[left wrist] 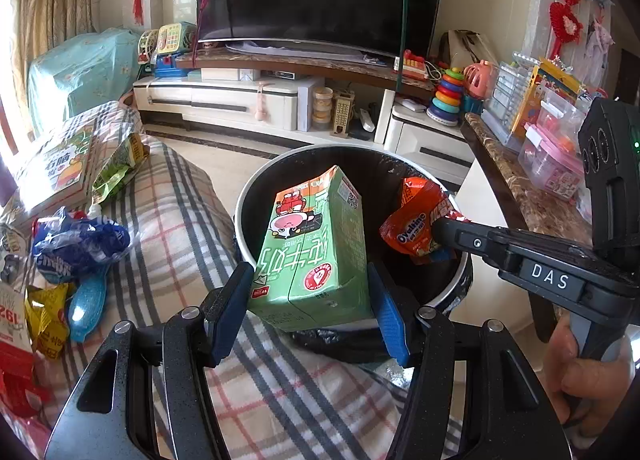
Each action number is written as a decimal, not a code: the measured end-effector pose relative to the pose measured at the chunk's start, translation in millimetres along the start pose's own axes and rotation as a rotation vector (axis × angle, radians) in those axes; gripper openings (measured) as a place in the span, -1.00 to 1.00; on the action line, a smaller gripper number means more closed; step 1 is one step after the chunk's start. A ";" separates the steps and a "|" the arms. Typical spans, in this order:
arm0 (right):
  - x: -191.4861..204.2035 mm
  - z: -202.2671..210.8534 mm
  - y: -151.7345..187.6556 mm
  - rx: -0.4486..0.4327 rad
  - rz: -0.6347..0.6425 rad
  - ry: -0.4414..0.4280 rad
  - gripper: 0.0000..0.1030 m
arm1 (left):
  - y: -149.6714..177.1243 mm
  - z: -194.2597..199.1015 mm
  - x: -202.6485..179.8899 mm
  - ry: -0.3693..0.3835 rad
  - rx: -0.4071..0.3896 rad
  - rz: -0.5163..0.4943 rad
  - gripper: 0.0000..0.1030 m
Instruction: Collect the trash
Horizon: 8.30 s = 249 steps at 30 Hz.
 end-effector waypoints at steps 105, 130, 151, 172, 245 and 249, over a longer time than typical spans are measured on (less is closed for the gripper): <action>201.3 -120.0 32.9 0.155 0.229 -0.177 -0.72 | 143.6 89.4 183.8 -0.281 0.045 0.424 0.03; 180.9 -136.0 28.7 0.189 0.040 -0.245 -0.12 | 153.9 98.7 164.7 -0.229 0.039 0.421 0.03; 150.5 -91.1 44.3 0.203 0.091 -0.266 -0.84 | 141.2 98.5 129.5 -0.187 0.014 0.343 0.03; 189.6 -84.4 73.9 0.231 0.322 -0.220 -0.81 | 145.5 114.6 136.0 -0.176 -0.018 0.340 0.03; -19.2 -2.6 -18.0 0.016 -0.031 -0.070 -0.93 | -11.3 -0.2 -16.2 0.038 -0.011 -0.050 0.03; -22.0 -6.8 -20.5 0.030 -0.035 -0.071 -0.93 | -15.7 -7.2 -15.7 0.042 -0.005 -0.049 0.03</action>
Point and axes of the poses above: each gripper's, at about its wrist camera, not at the fingertips, and z roughly against the way its jaws point, x to its left, y to its underside, the point moved 1 cm from there along -z, roughly the way its jaws point, and after that the axes turned 2 degrees about x, right-handed, at the moved point
